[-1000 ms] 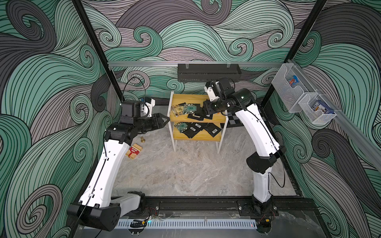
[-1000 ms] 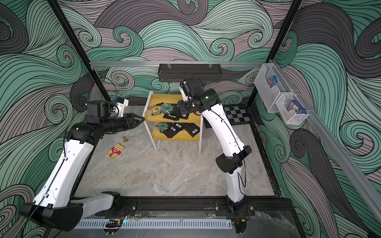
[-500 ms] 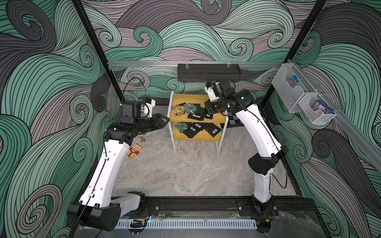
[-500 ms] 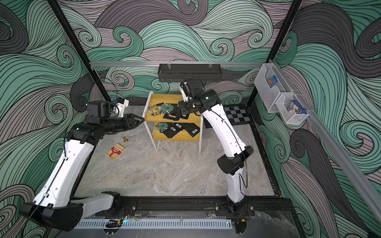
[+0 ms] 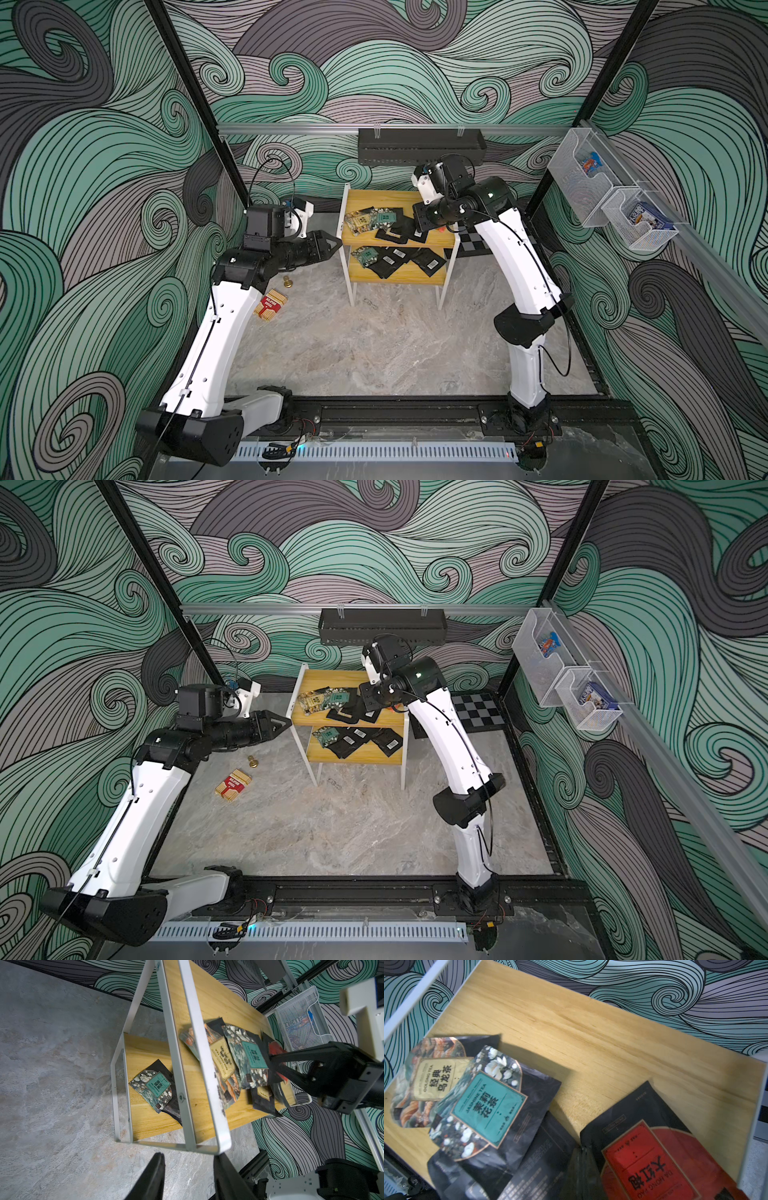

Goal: Remove the tea bags from the shelf
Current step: Pick up the tea bag from the shelf.

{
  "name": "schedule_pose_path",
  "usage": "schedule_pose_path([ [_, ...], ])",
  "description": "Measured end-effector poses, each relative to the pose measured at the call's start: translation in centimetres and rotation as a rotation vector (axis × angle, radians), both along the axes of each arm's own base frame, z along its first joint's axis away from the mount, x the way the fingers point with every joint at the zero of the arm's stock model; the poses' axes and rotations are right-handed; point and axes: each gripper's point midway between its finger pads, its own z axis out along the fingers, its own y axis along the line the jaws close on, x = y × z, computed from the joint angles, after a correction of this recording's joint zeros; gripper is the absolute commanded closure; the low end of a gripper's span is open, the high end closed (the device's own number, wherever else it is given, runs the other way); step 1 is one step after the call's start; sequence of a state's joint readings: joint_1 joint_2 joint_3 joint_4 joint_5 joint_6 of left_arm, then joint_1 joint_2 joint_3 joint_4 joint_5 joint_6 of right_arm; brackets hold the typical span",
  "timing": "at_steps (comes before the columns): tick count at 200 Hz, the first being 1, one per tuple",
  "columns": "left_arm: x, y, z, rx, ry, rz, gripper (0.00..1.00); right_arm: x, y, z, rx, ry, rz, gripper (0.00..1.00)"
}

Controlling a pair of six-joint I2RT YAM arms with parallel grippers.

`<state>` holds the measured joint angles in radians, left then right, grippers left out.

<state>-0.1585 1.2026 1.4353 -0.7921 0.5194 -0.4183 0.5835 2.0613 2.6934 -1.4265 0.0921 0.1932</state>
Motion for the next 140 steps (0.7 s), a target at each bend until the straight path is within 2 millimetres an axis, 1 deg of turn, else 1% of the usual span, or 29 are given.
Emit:
schedule_pose_path([
  [42, 0.0, 0.0, 0.0, 0.0, 0.0, 0.0, 0.58, -0.3, 0.1, 2.0, 0.043, -0.043, 0.011, 1.0],
  [96, 0.0, 0.0, 0.0, -0.001, 0.0, 0.0, 0.58, -0.3, 0.1, 2.8, 0.057, -0.066, 0.01, 1.0],
  [140, 0.0, 0.0, 0.0, -0.001, 0.0, 0.0, 0.58, -0.6, 0.0, 4.4, 0.086, -0.109, 0.012, 1.0],
])
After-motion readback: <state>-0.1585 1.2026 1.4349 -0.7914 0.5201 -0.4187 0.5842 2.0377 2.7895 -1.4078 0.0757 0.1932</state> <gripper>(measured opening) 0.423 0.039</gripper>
